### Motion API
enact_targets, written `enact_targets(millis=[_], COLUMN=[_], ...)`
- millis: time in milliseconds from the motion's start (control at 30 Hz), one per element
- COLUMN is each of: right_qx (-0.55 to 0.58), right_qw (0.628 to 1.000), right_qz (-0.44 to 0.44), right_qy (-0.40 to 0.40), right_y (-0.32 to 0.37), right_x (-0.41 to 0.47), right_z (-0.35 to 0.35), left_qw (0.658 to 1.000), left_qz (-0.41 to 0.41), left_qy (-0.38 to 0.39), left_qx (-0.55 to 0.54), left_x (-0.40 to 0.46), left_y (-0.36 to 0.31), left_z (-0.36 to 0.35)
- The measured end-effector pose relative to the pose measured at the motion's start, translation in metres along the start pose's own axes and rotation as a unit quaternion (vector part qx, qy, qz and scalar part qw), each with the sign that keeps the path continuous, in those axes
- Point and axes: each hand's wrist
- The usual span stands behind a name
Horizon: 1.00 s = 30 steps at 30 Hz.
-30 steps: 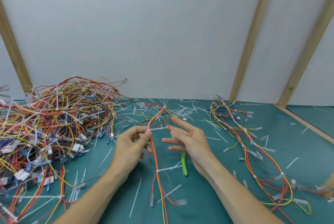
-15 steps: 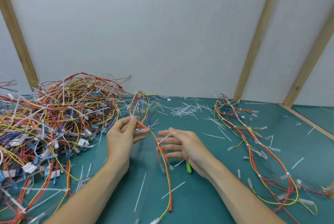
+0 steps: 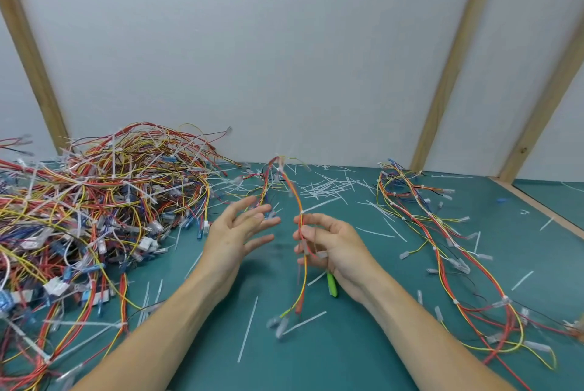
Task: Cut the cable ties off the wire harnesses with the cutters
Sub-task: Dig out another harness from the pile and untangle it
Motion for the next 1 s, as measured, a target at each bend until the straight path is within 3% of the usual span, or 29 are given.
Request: enact_targets(millis=[133, 367, 567, 633, 733, 833, 1000], right_qx=[0.014, -0.077, -0.111, -0.143, -0.205, -0.26, -0.268], right_qw=[1.0, 0.995, 0.971, 0.949, 0.917, 0.902, 0.936], right_qz=[0.005, 0.019, -0.052, -0.067, -0.079, -0.085, -0.069], right_qy=[-0.002, 0.061, 0.206, 0.271, 0.333, 0.334, 0.217], right_y=[0.01, 0.022, 0.034, 0.038, 0.037, 0.032, 0.029], right_x=[0.005, 0.005, -0.002, -0.003, -0.003, -0.002, 0.006], right_z=[0.011, 0.02, 0.035, 0.04, 0.04, 0.036, 0.039], left_qw=[0.999, 0.998, 0.997, 0.996, 0.979, 0.96, 0.96], left_qz=[0.027, 0.026, 0.047, 0.081, 0.166, 0.213, 0.206], left_qy=[0.012, -0.04, -0.035, -0.005, 0.116, 0.168, 0.123], left_qx=[0.034, 0.031, 0.045, 0.024, -0.012, -0.065, -0.142], left_x=[-0.002, 0.003, 0.008, 0.009, 0.005, 0.001, -0.001], left_y=[0.001, 0.002, 0.001, 0.0, -0.003, -0.005, -0.009], left_z=[0.001, 0.004, 0.005, 0.005, 0.005, 0.005, 0.005])
Point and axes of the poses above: each hand's wrist, its own x-axis towards the middle knuckle, its own z-axis out of the back of the hand, y = z × x, and after that the axes turned 13 degrees about -y, right-handed
